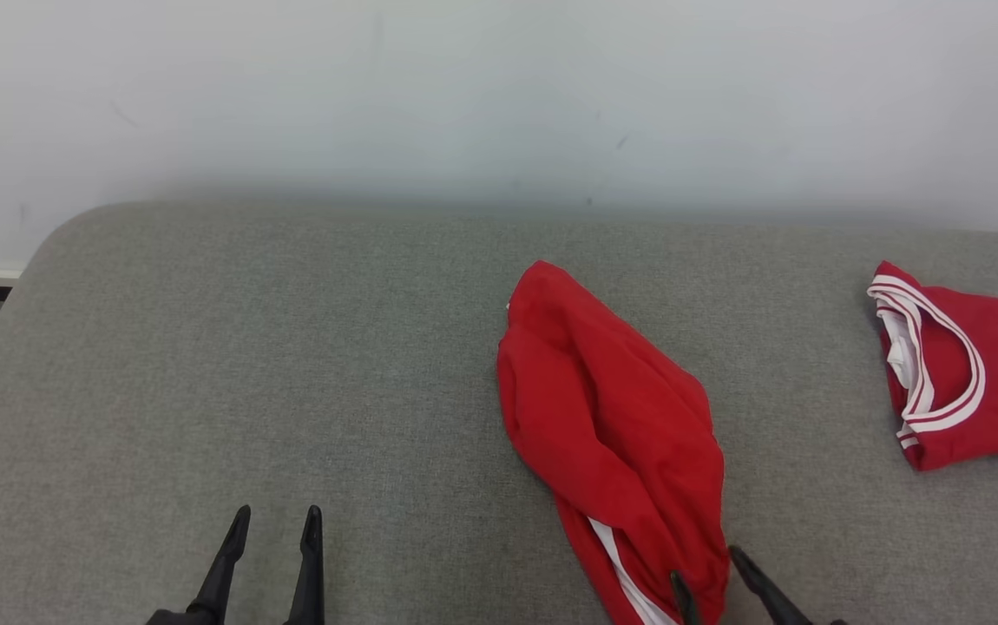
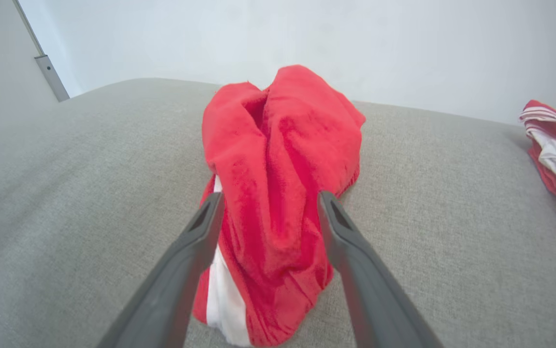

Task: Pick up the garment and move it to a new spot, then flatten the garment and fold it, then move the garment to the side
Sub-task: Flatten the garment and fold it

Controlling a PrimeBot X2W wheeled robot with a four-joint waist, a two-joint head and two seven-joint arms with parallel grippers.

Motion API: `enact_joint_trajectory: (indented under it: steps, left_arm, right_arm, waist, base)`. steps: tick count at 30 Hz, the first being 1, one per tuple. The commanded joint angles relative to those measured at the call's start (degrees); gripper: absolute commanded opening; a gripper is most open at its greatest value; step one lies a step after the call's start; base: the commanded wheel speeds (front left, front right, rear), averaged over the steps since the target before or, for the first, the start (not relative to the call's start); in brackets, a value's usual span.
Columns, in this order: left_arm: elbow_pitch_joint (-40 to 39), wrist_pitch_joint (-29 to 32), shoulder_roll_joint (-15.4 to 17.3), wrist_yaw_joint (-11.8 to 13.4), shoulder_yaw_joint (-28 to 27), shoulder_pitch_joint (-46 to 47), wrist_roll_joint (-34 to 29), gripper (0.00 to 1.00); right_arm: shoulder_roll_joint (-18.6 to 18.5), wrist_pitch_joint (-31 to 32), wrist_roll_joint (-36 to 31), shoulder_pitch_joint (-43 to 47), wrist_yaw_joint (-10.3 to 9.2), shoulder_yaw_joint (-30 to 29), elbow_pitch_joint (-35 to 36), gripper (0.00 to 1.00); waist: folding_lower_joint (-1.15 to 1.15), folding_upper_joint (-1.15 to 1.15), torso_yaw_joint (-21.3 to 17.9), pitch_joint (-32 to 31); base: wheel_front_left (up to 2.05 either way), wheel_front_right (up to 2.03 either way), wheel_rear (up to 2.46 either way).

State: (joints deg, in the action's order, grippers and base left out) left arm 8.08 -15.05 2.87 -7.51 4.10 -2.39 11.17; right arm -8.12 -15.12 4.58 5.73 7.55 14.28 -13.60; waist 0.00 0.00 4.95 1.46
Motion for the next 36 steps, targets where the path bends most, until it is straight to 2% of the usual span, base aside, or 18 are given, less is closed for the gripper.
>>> enact_joint_trajectory:
  steps: [1,10,14,18,27,36]
  left_arm:
    - [0.0,-0.2,0.0,0.1,-0.3,-0.5,0.7,1.00]
    - [0.7,-0.2,0.0,0.1,0.7,1.7,0.3,1.00]
    - [2.5,-0.2,0.2,0.1,2.6,3.9,0.1,1.00]
    - [5.7,-0.2,1.3,0.1,5.7,8.0,1.2,1.00]
    - [18.0,-0.2,2.8,0.1,13.8,19.4,5.0,1.00]
    - [31.9,-0.2,3.5,0.1,18.3,27.6,10.4,1.00]
  right_arm:
    - [0.4,0.0,1.0,1.1,-0.12,-1.0,2.7,1.00]
    - [3.3,0.0,2.2,1.3,-0.12,-5.7,8.2,1.00]
    - [4.7,0.0,3.0,0.1,-0.12,-7.4,8.0,1.00]
    - [5.1,0.0,3.1,-1.0,-0.12,-6.5,7.3,1.00]
    - [5.3,0.0,5.2,-4.5,-0.12,-5.7,6.3,1.00]
    - [5.3,0.0,6.3,-6.1,-0.12,-5.5,6.1,1.00]
  waist:
    - [0.00,0.00,-0.5,-0.1]
    - [0.00,0.00,-2.3,0.1]
    - [0.00,0.00,-3.9,0.9]
    - [0.00,0.00,-6.3,2.0]
    - [0.00,0.00,-12.3,5.6]
    - [0.00,0.00,-16.0,8.3]
  base:
    - [0.00,0.00,0.00]
    - [0.00,0.00,0.00]
    - [0.00,0.00,0.00]
    - [0.00,0.00,0.00]
    - [0.00,0.00,0.00]
    - [0.00,0.00,0.00]
